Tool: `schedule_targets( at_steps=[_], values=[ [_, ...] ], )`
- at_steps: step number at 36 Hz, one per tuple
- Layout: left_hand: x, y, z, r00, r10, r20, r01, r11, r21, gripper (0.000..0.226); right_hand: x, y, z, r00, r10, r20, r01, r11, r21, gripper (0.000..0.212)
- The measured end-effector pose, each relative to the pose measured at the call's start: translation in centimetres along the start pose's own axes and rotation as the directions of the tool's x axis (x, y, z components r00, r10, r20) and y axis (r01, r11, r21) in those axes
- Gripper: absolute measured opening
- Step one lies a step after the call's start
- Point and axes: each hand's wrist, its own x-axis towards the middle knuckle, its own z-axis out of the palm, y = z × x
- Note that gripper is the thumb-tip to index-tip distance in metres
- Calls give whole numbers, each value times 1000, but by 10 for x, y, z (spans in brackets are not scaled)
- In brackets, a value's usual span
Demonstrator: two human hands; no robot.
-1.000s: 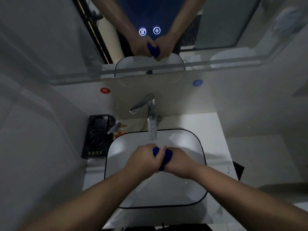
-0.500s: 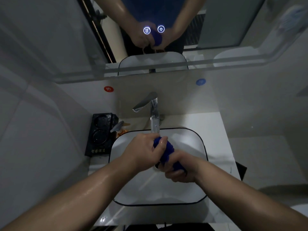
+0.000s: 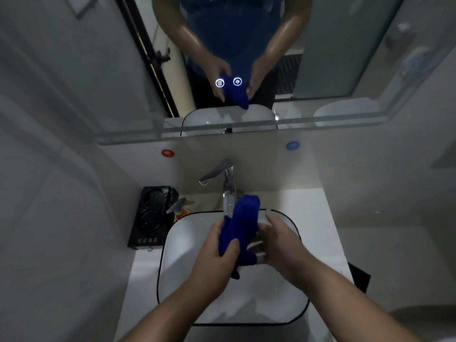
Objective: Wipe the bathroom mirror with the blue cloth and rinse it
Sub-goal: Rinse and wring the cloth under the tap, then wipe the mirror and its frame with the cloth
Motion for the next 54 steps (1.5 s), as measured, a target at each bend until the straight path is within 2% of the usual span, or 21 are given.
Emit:
schedule_targets(
  at_steps=[2,4,8,10,12,14,16,17,21,25,28,30,32,34,38,43,46,48,50,52,54],
  values=[
    [-5,8,3,997,-32,64,37,995,-90,44,-5,-8,2,966,-246,-79,214,935,-283,51],
    [-8,14,4,991,-90,100,107,977,-186,48,-9,-15,0,928,-371,-12,323,823,-467,27],
    [-15,16,-5,970,-157,188,219,898,-383,66,-23,-29,1,940,-315,129,325,720,-613,36],
    [-21,22,-8,966,-139,218,222,878,-424,68,-31,-34,0,942,-295,160,327,701,-634,34],
    [-27,28,-10,973,-95,211,174,901,-398,62,-37,-38,-3,947,-273,167,317,722,-615,33],
    [-33,36,-12,976,-67,205,145,908,-393,58,-42,-41,-5,950,-248,189,311,796,-520,36],
    [-38,42,-15,973,-30,231,128,898,-421,56,-50,-42,-4,961,-199,192,245,935,-258,44],
    [-41,45,-17,969,-16,248,129,885,-447,58,-54,-43,-3,963,-183,199,212,967,-138,46],
    [-51,49,-26,961,-20,275,162,849,-504,68,-60,-44,0,931,-269,246,277,961,4,54],
    [-61,51,-24,972,-45,233,144,891,-430,62,-69,-43,1,908,-356,222,373,927,-37,50],
    [-69,58,-17,988,-5,157,56,945,-322,41,-78,-41,7,912,-405,66,411,902,-130,48],
    [-71,60,-17,1000,11,28,-3,966,-260,24,-84,-42,15,921,-389,-35,368,893,-259,51],
    [-70,64,-20,995,67,-77,-79,983,-164,26,-92,-41,23,940,-334,-71,289,890,-351,47],
    [-72,69,-27,989,114,-99,-123,988,-91,24,-101,-39,31,942,-330,-65,276,869,-411,42],
    [-75,72,-45,985,144,-93,-150,987,-57,19,-109,-29,50,894,-431,-119,348,839,-419,29],
    [-88,77,-67,959,265,-98,-271,961,-58,12,-117,-33,72,889,-428,-162,394,895,-208,27],
    [-94,84,-78,911,410,-49,-408,912,48,8,-123,-33,76,859,-473,-196,453,880,-141,38],
    [-97,89,-84,880,473,-50,-471,881,50,5,-123,-30,74,855,-460,-240,473,881,-4,44],
    [-99,95,-88,858,506,-86,-505,863,35,12,-124,-29,74,887,-409,-213,449,873,192,48],
    [-100,100,-89,843,526,-112,-528,849,13,8,-128,-32,76,904,-393,-171,427,860,279,39],
    [-106,105,-89,849,517,-109,-522,852,-29,2,-131,-38,77,906,-376,-194,416,876,244,30]
  ],
)
